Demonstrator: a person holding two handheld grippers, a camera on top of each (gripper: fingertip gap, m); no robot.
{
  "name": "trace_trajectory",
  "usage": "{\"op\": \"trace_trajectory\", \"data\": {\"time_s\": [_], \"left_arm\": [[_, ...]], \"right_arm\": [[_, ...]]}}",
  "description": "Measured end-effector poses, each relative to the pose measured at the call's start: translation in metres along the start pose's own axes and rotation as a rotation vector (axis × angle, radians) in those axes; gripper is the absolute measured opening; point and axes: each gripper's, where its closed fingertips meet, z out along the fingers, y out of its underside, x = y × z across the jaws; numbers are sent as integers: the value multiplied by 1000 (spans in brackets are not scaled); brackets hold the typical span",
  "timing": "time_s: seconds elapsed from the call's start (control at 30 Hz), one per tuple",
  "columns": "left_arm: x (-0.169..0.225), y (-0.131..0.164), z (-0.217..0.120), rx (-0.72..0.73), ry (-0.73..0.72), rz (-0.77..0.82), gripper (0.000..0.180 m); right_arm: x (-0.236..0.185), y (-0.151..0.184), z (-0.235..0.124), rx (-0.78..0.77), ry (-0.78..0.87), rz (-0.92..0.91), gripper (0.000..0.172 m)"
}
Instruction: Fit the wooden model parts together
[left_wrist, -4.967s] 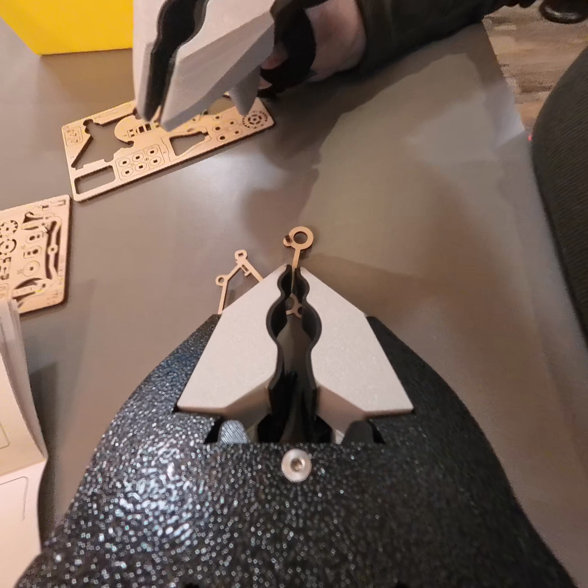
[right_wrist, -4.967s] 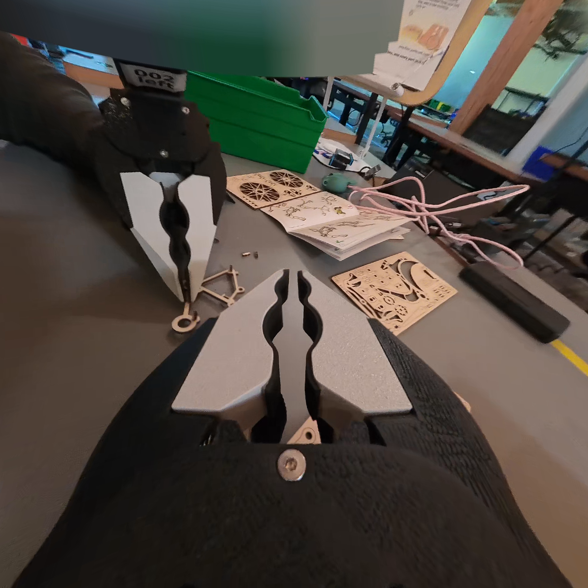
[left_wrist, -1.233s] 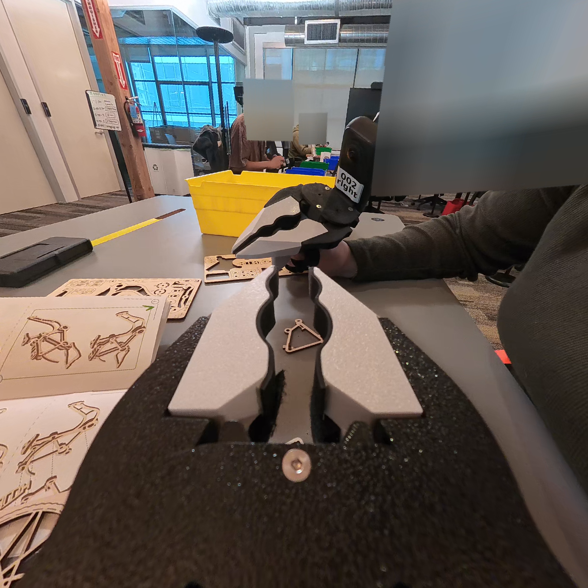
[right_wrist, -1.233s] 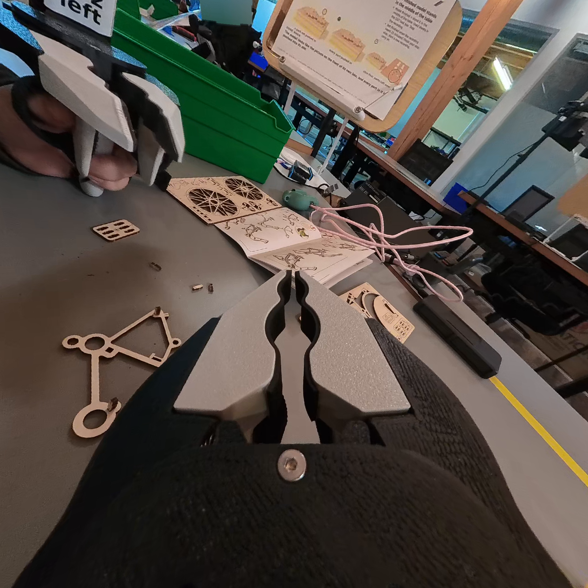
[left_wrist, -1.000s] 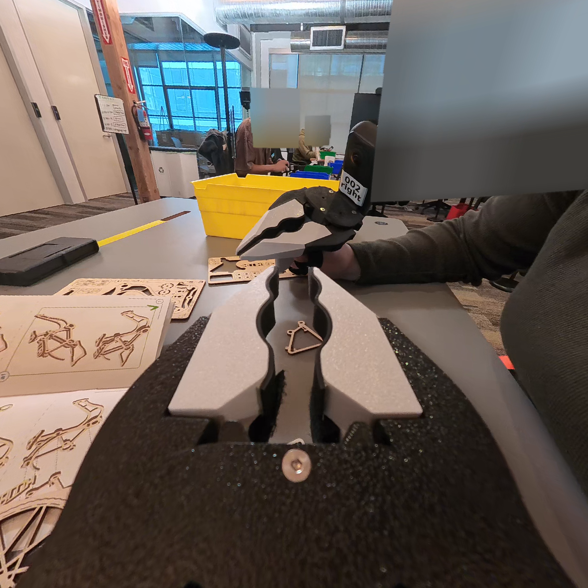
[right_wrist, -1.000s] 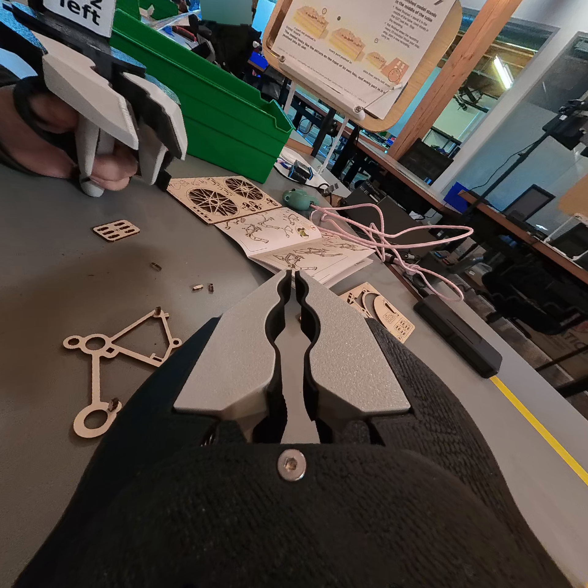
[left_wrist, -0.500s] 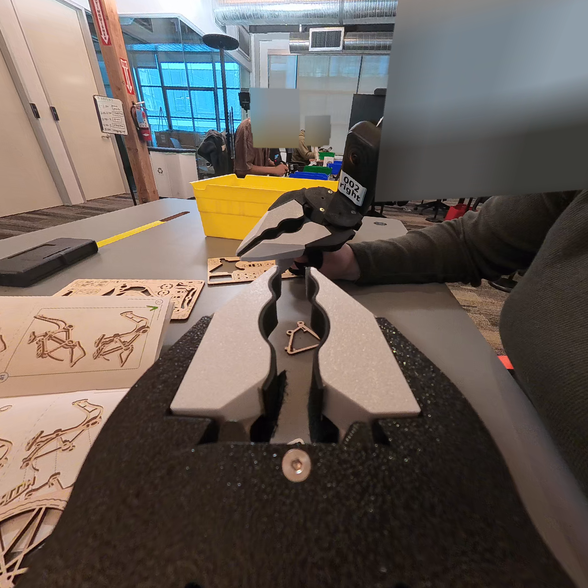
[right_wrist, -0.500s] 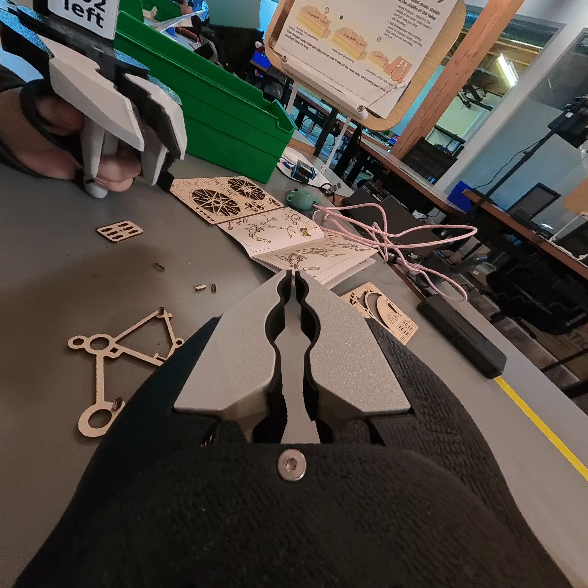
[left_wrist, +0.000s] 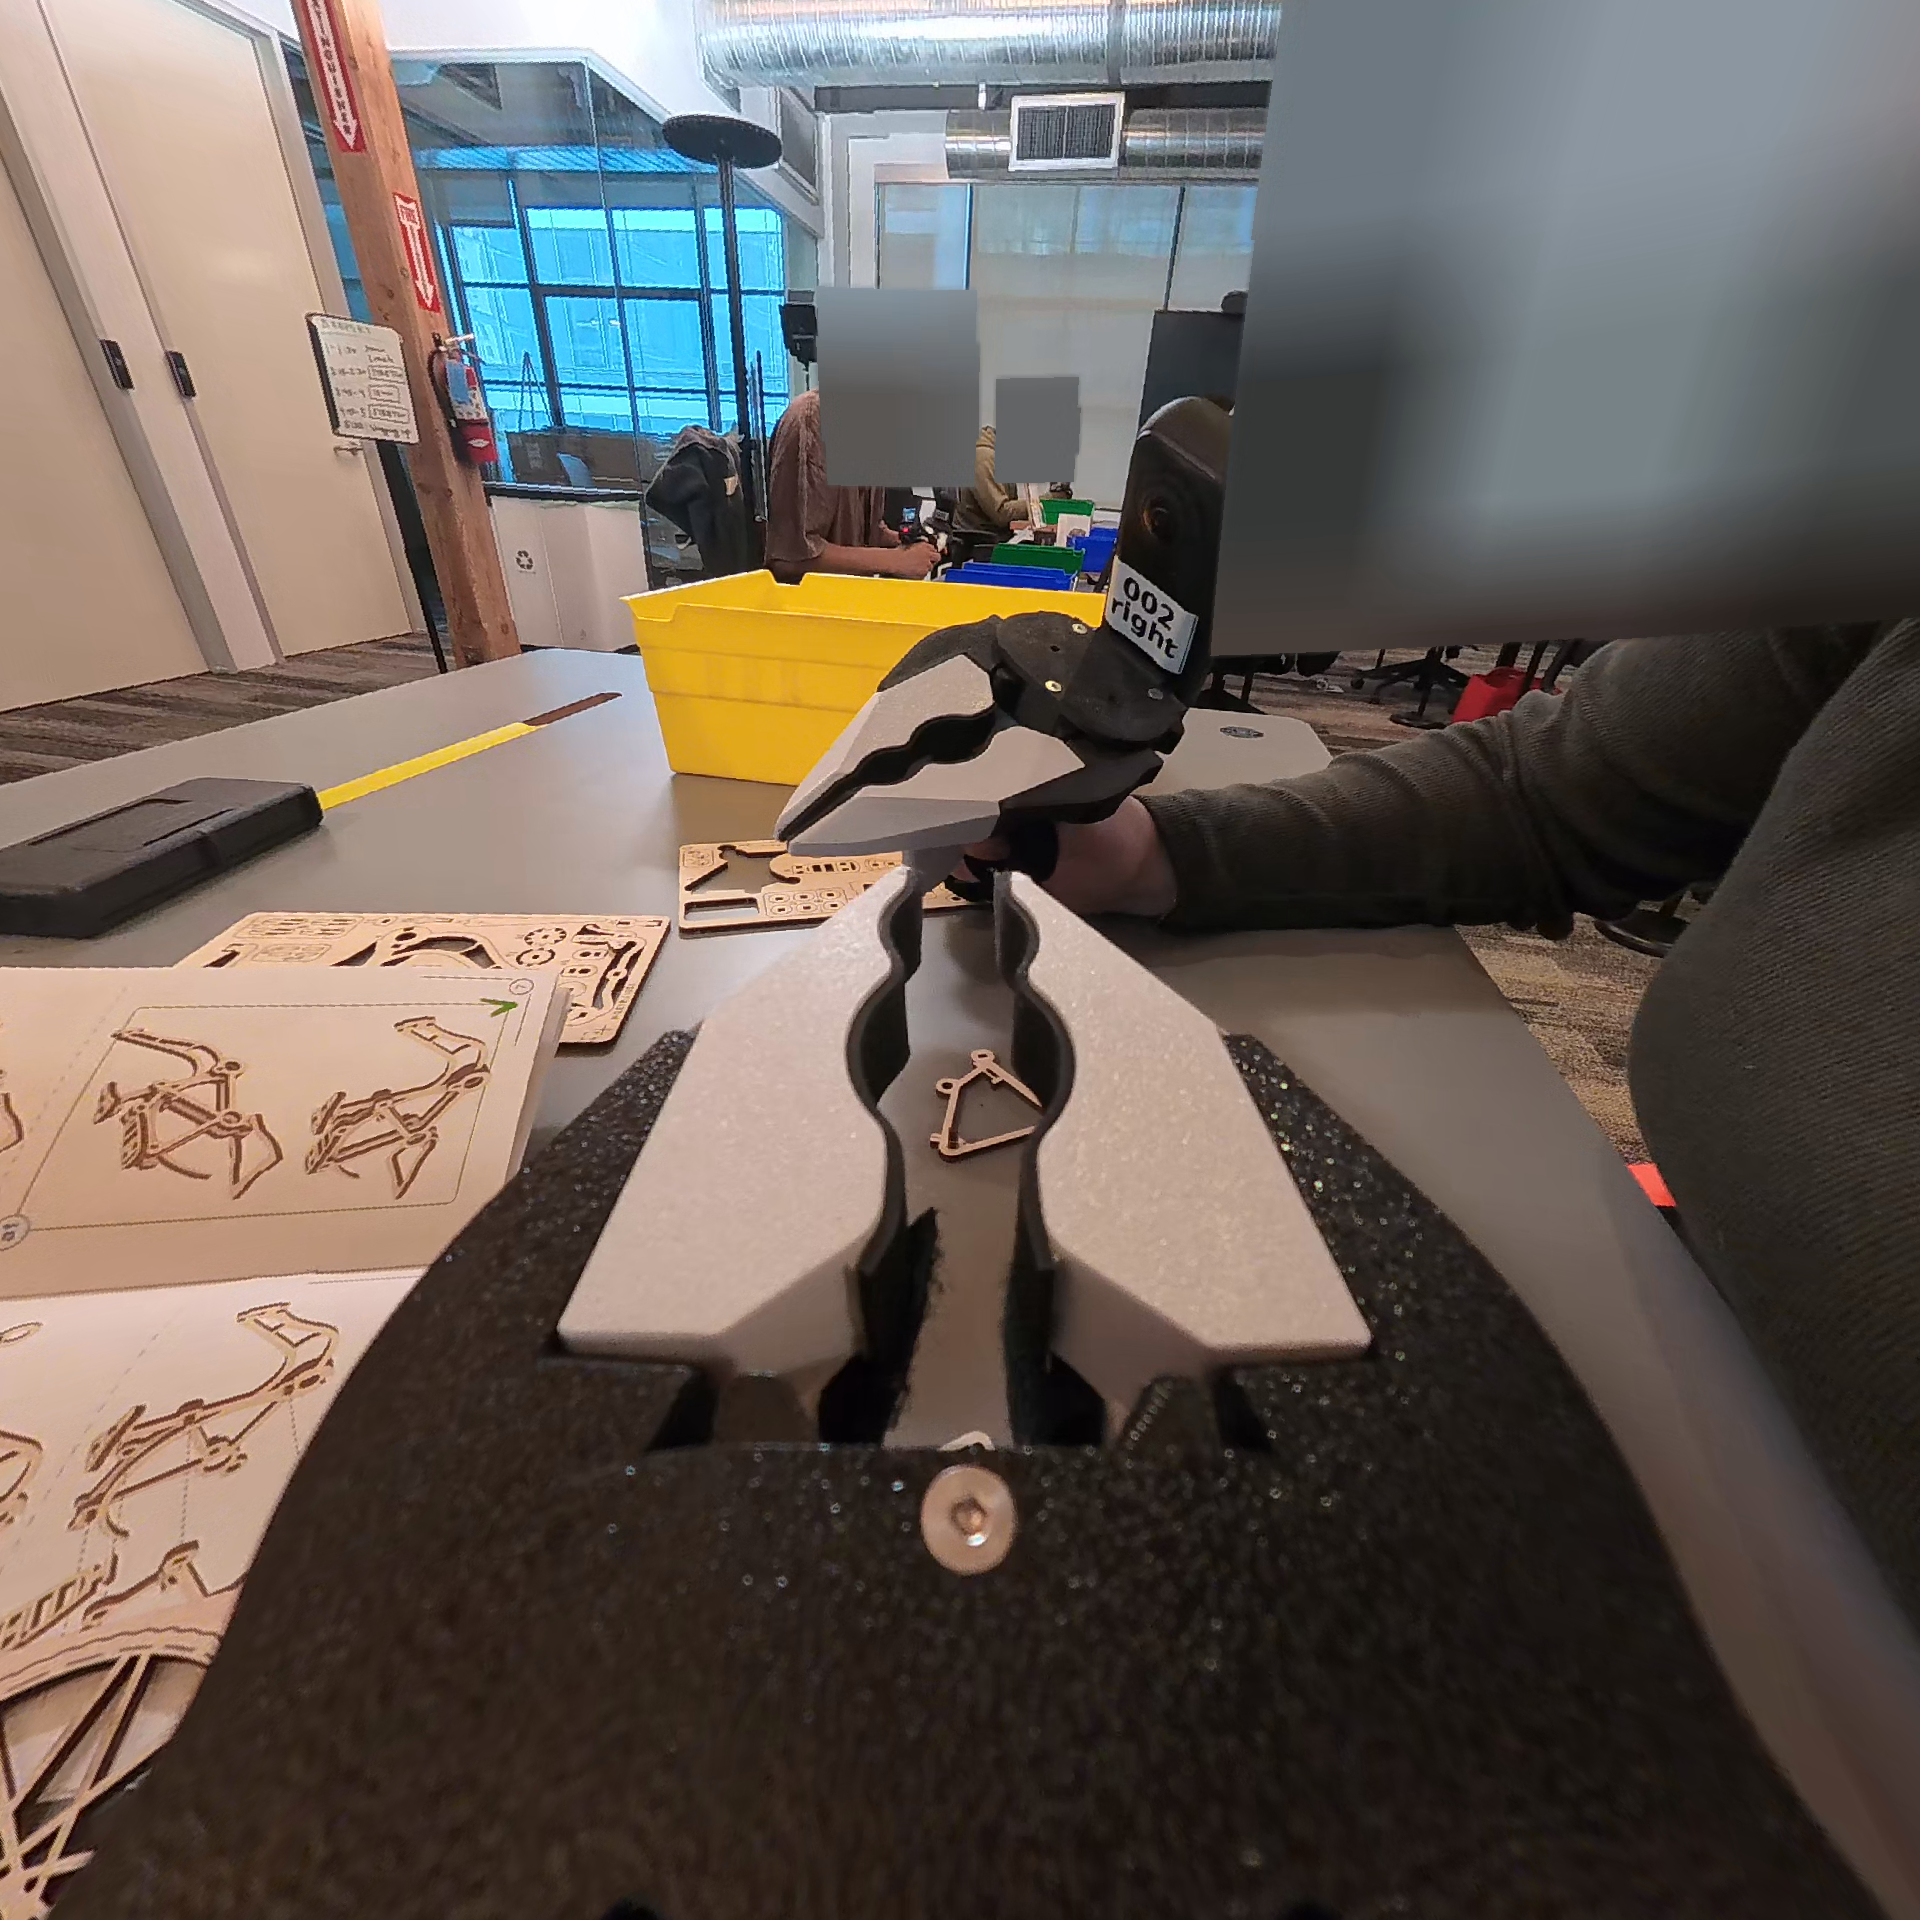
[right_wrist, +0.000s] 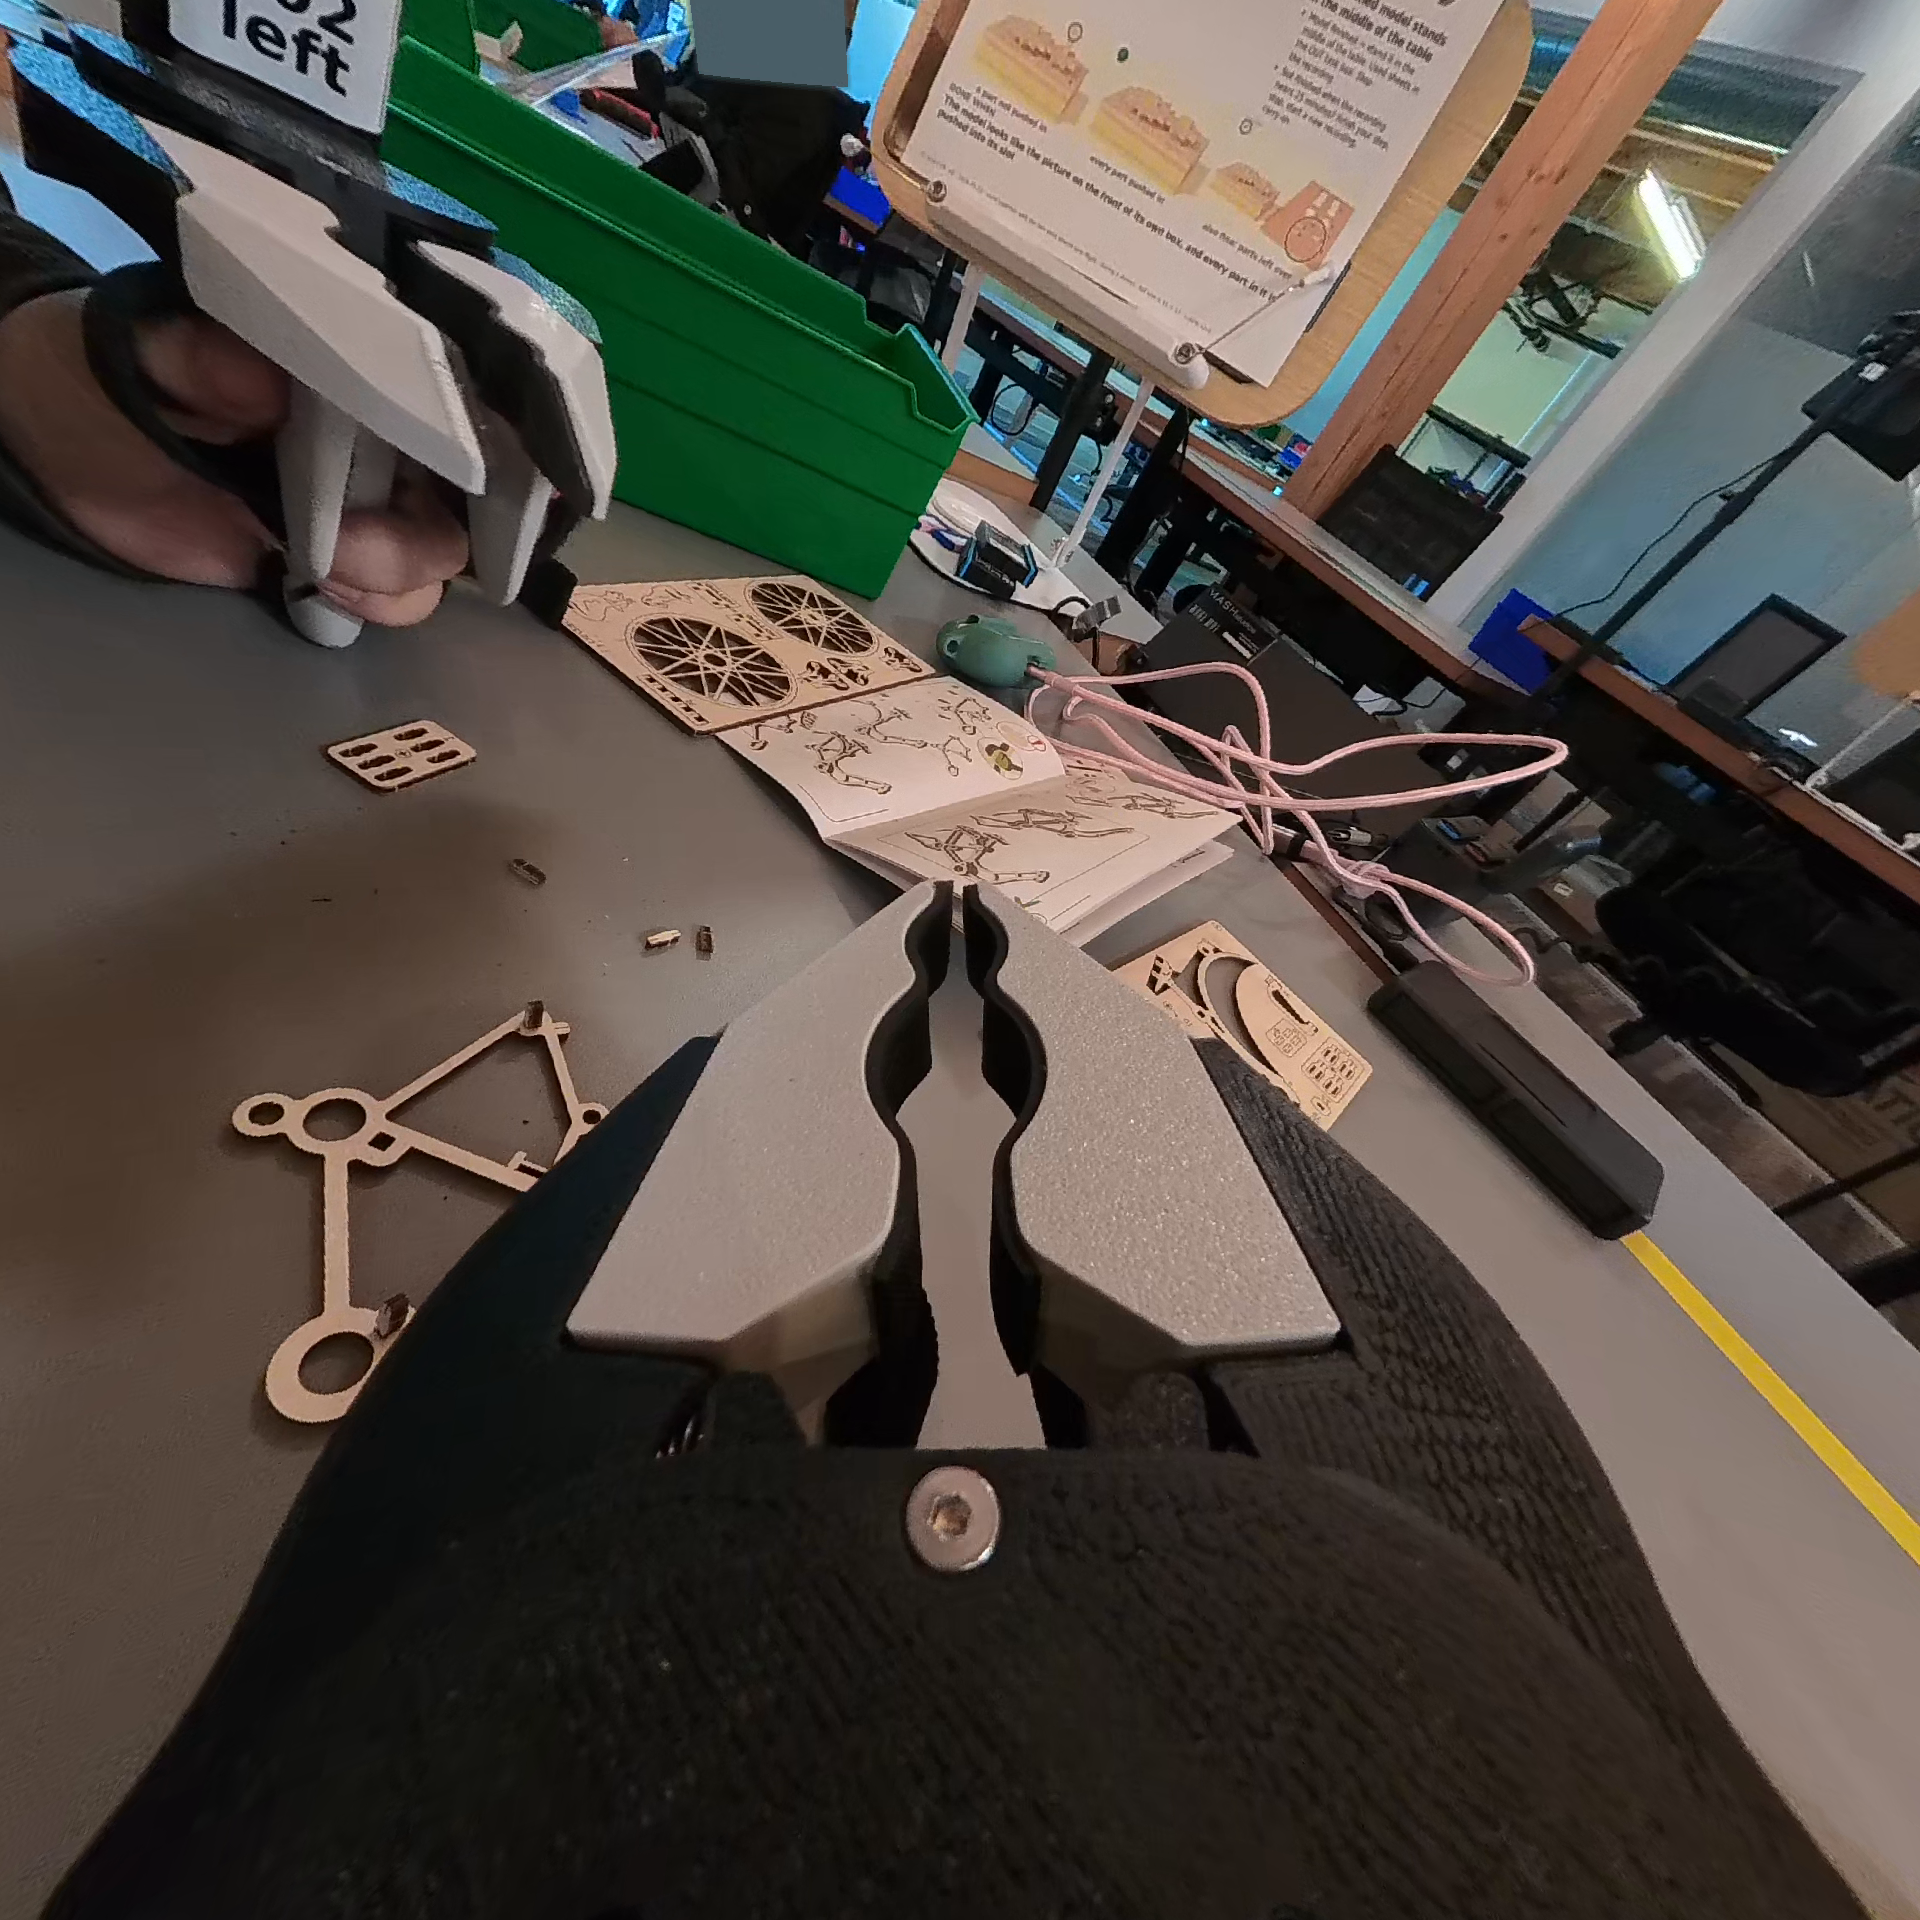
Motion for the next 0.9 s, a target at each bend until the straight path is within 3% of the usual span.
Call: {"op": "trace_trajectory", "data": {"time_s": [0.9], "left_arm": [[2, 3, 2, -21, 13, 21, 9]], "right_arm": [[0, 0, 0, -1, -5, -1, 0]]}}
